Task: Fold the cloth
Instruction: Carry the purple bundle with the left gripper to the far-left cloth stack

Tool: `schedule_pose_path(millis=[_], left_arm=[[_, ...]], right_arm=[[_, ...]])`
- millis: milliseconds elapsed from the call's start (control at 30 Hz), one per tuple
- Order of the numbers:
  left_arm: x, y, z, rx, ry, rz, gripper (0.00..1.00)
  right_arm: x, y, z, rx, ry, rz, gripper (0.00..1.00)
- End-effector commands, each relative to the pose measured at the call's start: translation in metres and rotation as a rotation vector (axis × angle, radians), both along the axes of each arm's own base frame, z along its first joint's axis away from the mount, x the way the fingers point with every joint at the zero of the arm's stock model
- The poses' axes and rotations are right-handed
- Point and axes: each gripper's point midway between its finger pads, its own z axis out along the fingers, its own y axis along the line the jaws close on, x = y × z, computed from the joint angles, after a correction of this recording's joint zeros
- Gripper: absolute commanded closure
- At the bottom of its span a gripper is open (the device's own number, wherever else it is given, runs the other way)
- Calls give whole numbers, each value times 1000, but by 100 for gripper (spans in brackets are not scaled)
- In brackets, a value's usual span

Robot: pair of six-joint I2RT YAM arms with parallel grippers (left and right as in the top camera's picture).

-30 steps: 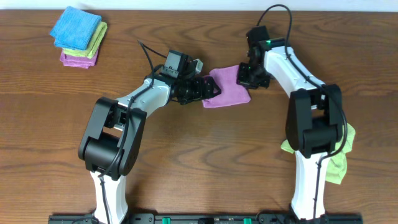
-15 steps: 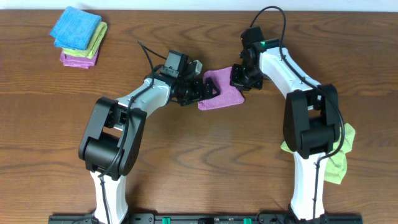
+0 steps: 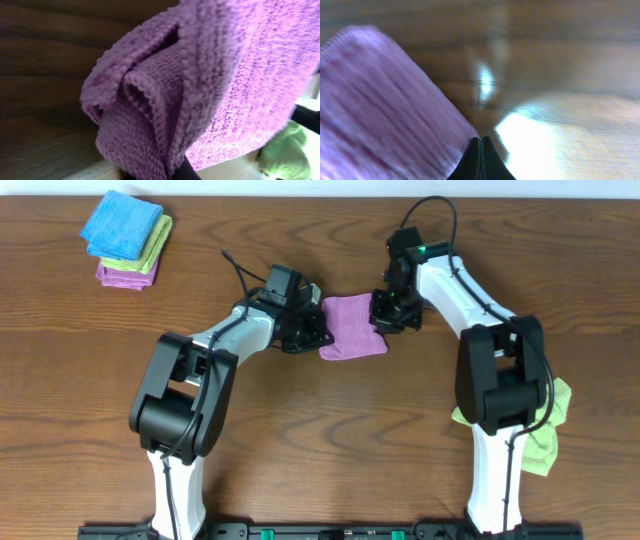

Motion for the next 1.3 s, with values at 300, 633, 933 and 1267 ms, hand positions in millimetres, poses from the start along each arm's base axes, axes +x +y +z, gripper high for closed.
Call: schedule_pose_path(millis=[300,633,933,1267], left_arm=[[131,131,178,-197,-354,302,95],[159,386,289,-372,-471,990,94],[171,434,262,-303,-551,1043,94],[203,432,200,-321,-607,915,94]], right_arm=[[17,-65,56,1,-4,-28,99],[4,-57,58,-3,42,-4,99],[-1,-37,58,-3,44,42,98],[-12,-11,58,-7,57,108,98]])
